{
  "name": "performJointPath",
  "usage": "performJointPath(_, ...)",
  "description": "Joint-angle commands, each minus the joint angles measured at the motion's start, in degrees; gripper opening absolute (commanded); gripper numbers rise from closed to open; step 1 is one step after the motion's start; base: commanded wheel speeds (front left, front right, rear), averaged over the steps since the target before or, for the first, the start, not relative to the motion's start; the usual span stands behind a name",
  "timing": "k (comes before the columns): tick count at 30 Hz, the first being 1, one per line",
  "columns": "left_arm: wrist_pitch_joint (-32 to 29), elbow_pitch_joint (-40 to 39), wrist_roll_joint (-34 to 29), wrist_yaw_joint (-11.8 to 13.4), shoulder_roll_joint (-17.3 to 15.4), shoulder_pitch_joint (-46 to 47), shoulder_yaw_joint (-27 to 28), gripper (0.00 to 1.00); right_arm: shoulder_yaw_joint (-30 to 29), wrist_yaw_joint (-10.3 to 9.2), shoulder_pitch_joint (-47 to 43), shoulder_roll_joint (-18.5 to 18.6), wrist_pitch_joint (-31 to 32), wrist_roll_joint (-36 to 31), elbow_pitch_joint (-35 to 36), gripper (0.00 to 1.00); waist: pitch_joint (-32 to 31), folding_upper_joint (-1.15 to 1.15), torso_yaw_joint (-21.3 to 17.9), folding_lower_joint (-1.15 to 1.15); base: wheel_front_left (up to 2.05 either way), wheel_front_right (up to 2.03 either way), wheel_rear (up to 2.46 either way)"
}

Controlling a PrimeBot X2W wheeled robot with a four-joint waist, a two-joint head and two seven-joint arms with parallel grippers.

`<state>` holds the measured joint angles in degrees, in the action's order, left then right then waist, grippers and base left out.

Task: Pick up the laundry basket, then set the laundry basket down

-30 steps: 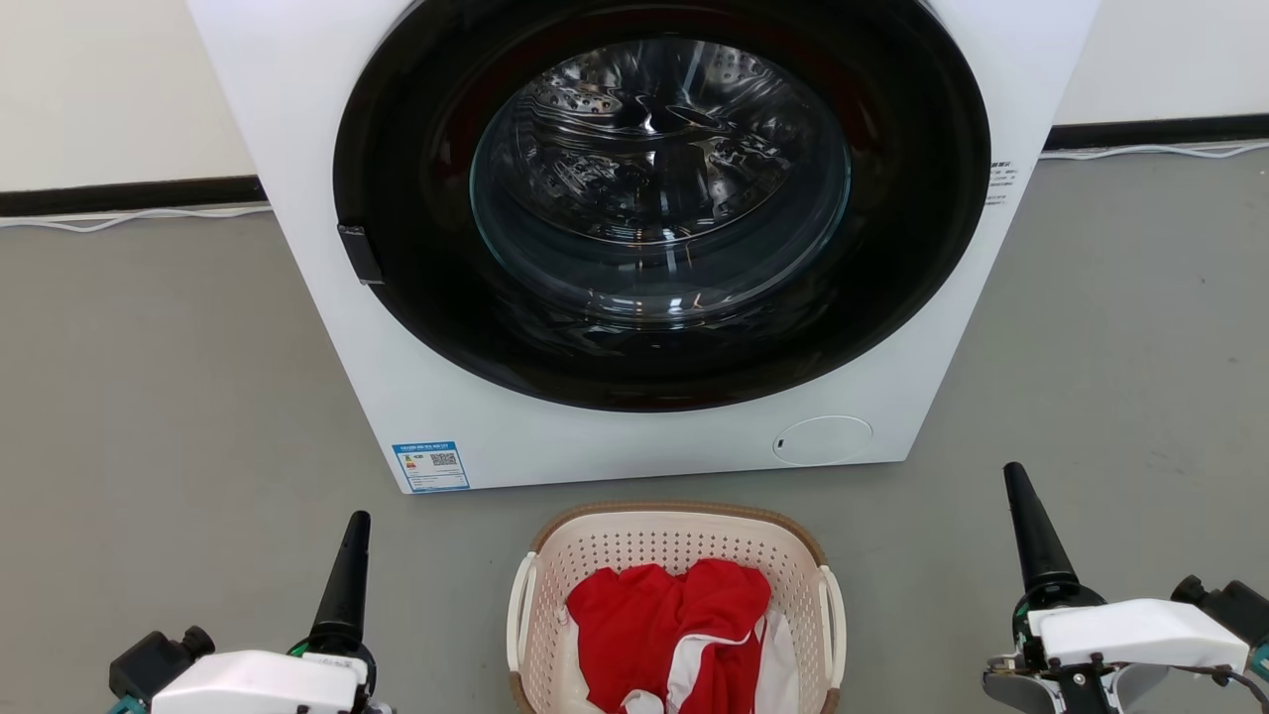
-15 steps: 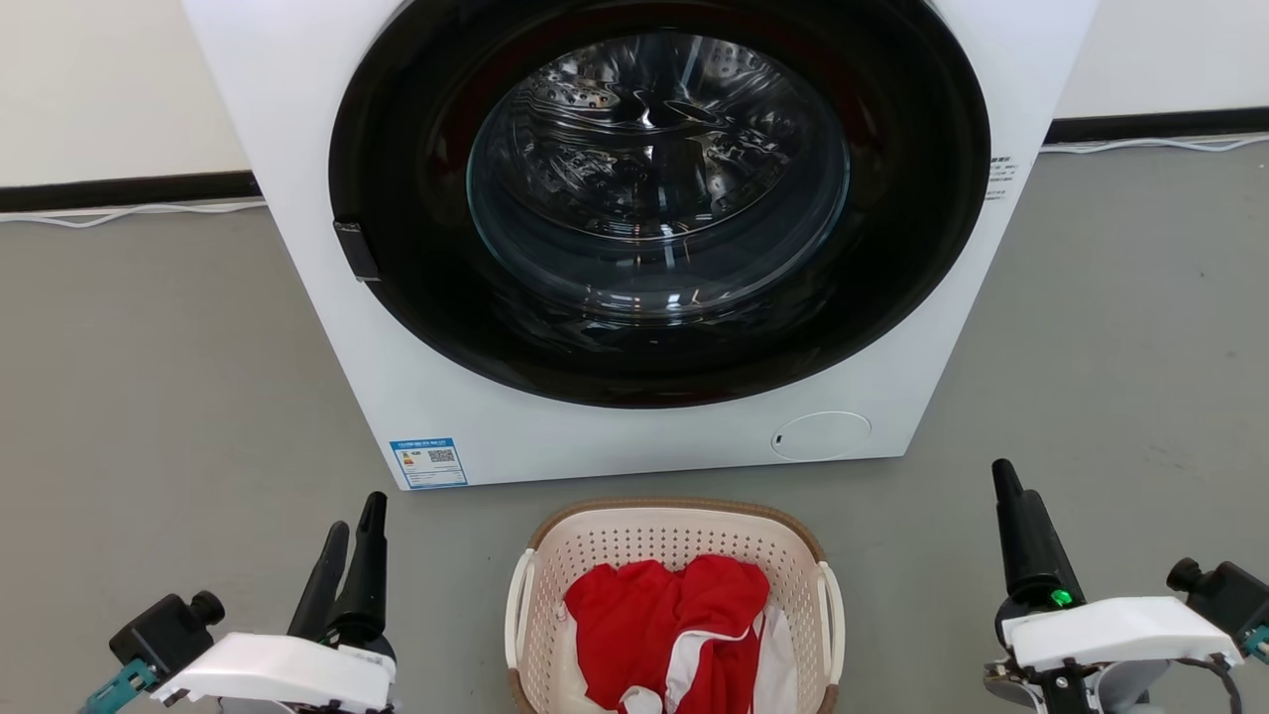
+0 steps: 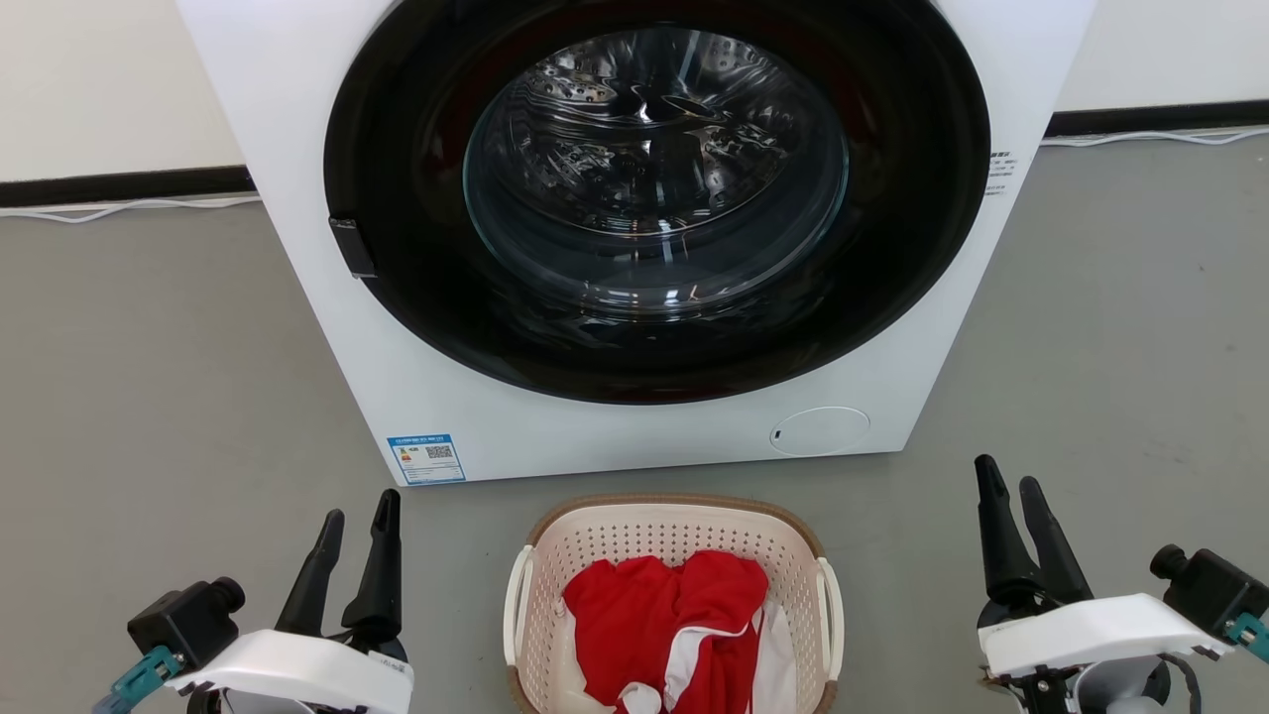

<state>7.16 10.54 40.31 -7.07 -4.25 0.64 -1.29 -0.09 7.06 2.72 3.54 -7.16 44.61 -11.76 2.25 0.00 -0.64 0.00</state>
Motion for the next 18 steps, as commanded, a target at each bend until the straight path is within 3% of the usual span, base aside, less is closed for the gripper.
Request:
performJointPath(1, 1.0, -2.1, -2.3, -0.3, -0.6, 3.0, 1.2, 1.00, 0.6, 0.29, 3.0, 0.4, -1.0, -2.2, 2.1, 1.00, 0.1, 0.00, 0.0, 0.00, 0.00, 0.00, 0.00)
performJointPath(18, 3.8, -3.9, -12.7, -0.3, -0.6, 3.3, 0.7, 1.00, 0.6, 0.35, 3.4, -0.2, -3.8, -13.7, 1.9, 1.00, 0.6, 0.00, 0.0, 0.00, 0.00, 0.00, 0.00)
